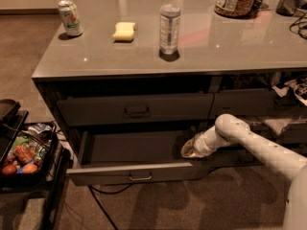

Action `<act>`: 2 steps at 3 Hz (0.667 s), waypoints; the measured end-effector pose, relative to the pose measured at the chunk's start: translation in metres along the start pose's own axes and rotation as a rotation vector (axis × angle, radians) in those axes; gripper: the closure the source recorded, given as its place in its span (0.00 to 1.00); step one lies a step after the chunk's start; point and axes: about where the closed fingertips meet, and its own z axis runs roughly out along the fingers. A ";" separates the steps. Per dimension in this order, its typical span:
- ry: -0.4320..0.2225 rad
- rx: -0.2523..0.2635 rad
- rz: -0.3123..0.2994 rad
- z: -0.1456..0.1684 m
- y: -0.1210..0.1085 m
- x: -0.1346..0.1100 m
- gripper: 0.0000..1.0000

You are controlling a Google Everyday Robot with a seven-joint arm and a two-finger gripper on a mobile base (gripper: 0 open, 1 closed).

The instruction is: Open middle drawer

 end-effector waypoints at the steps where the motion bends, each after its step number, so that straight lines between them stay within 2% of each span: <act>1: -0.017 -0.100 0.041 0.013 0.011 -0.002 1.00; 2: -0.041 -0.229 0.093 0.026 0.021 -0.006 1.00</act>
Offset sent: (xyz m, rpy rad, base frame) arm -0.0248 0.0249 -0.0281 0.0056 0.4007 0.0878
